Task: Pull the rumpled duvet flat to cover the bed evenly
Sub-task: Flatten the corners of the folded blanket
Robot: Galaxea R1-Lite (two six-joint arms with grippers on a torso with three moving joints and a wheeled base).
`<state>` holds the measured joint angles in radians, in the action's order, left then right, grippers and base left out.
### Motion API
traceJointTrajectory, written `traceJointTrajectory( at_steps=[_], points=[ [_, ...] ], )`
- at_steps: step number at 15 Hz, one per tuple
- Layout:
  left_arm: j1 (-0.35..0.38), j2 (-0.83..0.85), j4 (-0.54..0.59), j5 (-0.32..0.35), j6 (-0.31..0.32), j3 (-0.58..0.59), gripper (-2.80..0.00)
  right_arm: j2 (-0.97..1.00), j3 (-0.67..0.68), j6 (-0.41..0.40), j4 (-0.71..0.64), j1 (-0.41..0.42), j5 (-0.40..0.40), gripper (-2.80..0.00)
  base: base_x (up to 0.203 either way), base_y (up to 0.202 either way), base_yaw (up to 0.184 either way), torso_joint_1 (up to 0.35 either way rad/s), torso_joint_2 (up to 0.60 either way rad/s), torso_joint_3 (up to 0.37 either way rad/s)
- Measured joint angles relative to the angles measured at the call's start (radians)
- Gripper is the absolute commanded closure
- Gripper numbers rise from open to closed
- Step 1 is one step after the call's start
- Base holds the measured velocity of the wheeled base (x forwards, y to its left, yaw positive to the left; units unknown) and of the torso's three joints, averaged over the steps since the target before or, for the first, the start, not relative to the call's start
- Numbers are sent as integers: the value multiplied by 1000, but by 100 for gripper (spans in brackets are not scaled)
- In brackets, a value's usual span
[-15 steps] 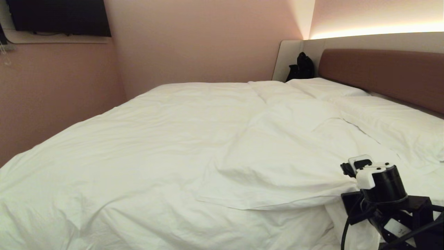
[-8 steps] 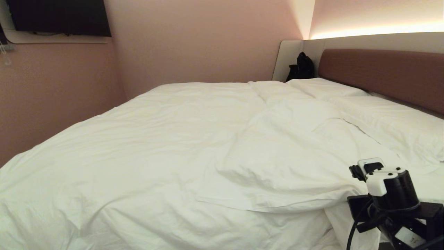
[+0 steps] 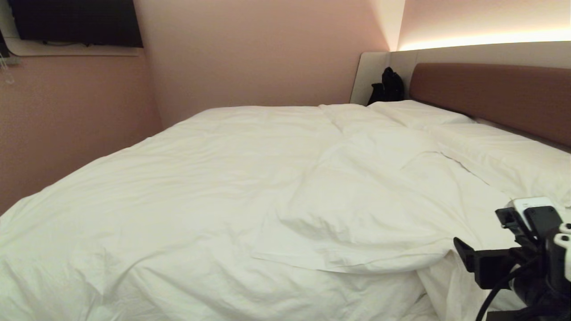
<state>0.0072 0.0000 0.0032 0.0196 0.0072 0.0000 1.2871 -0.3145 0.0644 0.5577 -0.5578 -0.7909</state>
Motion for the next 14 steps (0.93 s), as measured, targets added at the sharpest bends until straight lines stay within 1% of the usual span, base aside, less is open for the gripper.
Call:
traceJointTrajectory(
  at_steps=[3,6,14],
  points=[
    [0,0,0,0,0,0,0,-112,-10,-36,-6,-7,-5,-280,0,0,0,0,0,0],
    [0,0,0,0,0,0,0,-172,-48,-69,-7,-4,-5,-280,0,0,0,0,0,0],
    [0,0,0,0,0,0,0,-143,-117,-102,-6,-2,8,-280,0,0,0,0,0,0]
  ],
)
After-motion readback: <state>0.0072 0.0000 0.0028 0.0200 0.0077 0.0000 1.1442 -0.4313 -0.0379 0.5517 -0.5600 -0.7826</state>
